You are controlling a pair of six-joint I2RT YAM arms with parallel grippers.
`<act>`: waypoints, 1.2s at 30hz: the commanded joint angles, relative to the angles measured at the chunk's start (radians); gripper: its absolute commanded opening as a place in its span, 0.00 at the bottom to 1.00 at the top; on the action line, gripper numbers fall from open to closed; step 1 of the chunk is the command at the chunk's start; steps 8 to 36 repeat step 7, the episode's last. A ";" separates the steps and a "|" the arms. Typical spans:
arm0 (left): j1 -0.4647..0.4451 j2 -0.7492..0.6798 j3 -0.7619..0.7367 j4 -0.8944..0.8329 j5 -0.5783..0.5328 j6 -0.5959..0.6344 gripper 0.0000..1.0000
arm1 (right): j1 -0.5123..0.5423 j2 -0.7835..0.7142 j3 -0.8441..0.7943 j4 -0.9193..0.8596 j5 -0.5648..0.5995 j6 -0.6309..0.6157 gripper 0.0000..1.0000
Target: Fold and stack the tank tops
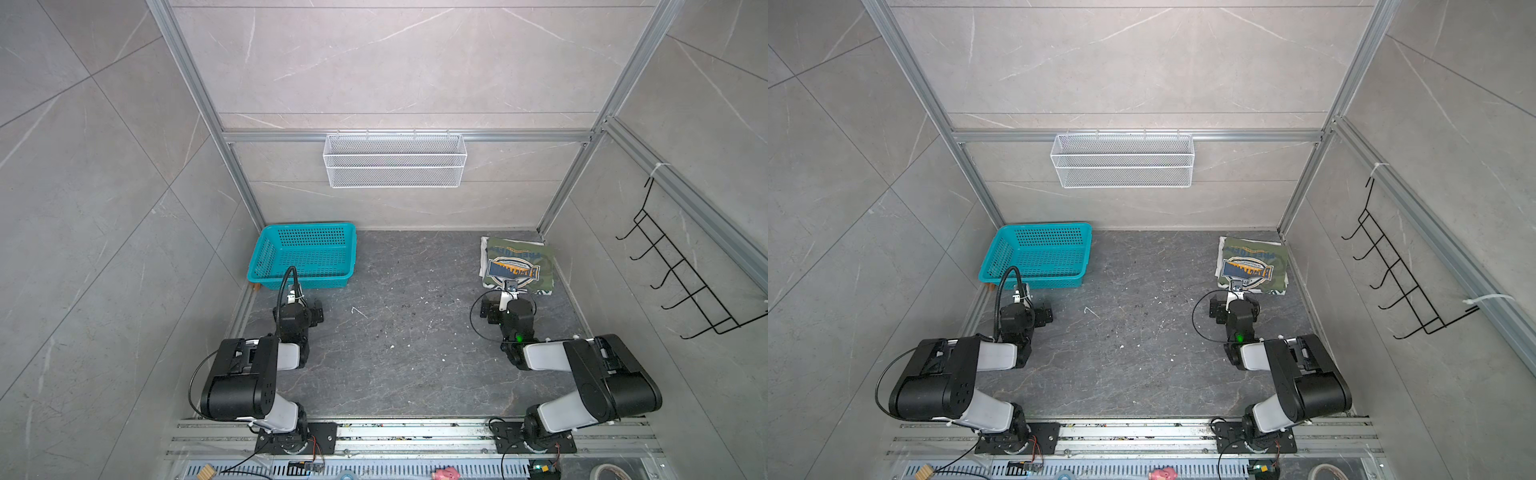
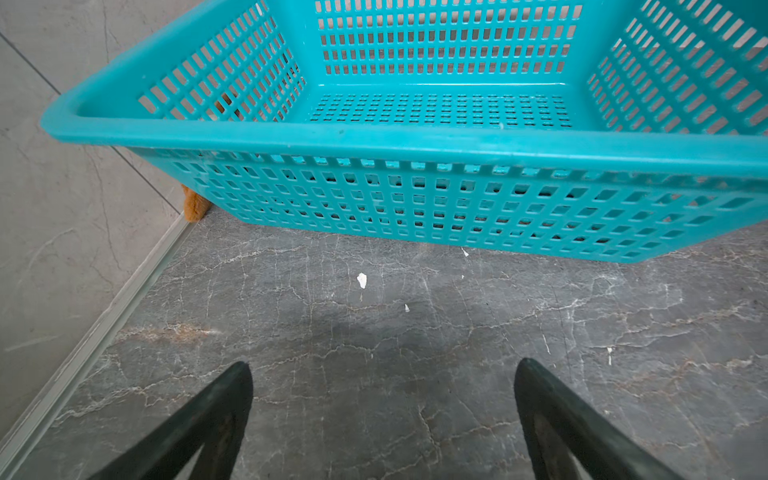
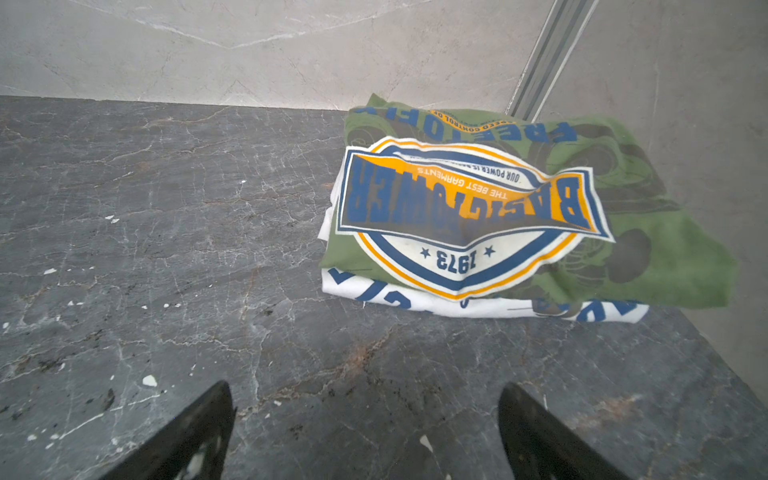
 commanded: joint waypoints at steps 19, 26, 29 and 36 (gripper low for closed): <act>0.003 -0.007 0.019 0.031 0.019 -0.020 1.00 | -0.004 0.006 0.018 0.022 0.015 0.017 1.00; 0.003 -0.007 0.019 0.031 0.019 -0.020 1.00 | -0.004 0.006 0.018 0.022 0.015 0.017 1.00; 0.003 -0.007 0.019 0.031 0.019 -0.020 1.00 | -0.004 0.006 0.018 0.022 0.015 0.017 1.00; 0.003 -0.007 0.019 0.031 0.019 -0.020 1.00 | -0.004 0.006 0.018 0.022 0.015 0.017 1.00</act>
